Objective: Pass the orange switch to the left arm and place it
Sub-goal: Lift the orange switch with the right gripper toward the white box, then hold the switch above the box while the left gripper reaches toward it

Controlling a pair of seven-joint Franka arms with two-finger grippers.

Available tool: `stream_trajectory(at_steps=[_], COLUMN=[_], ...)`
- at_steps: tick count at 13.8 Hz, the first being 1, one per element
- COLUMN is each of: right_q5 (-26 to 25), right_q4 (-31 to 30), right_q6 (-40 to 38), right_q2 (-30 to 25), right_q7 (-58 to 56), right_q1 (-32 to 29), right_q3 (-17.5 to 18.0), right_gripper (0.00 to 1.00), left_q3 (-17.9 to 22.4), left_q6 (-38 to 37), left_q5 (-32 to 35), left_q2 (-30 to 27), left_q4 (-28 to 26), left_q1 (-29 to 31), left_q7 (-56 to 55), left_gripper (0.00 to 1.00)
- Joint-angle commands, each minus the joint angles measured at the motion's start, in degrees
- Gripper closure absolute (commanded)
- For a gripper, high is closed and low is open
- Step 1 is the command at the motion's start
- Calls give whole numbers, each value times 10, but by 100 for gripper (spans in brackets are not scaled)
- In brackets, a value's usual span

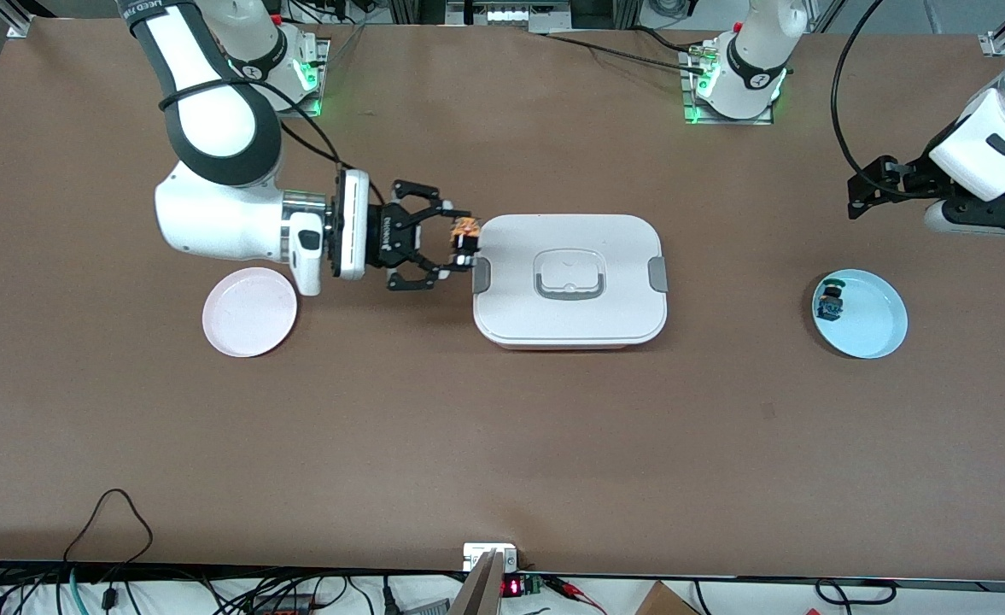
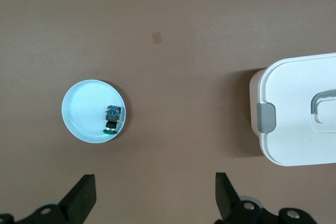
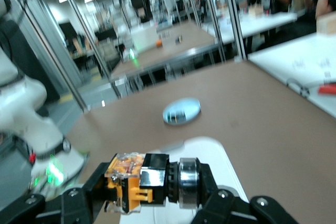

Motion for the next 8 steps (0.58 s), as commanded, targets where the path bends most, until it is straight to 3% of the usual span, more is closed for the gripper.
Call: stream_trajectory(at_steps=[1,3,8], right_q5=[109,153,164], right_q4=[12,43,89], right_q6=[48,87,151], right_q2=[19,25,45], right_q7=[-55,-67,-82], right_q1=[47,84,121], right_q3=[-1,-1,-1], right_gripper=[100,100,100], left_q3=[0,2,3], left_q6=[-42,-54,-105], left_q5=[-104,-179,-398], left_q2=[38,38,80], left_q4=[30,30,24], left_q1=[5,7,13], left_q7=[8,8,10], left_gripper=[0,0,0])
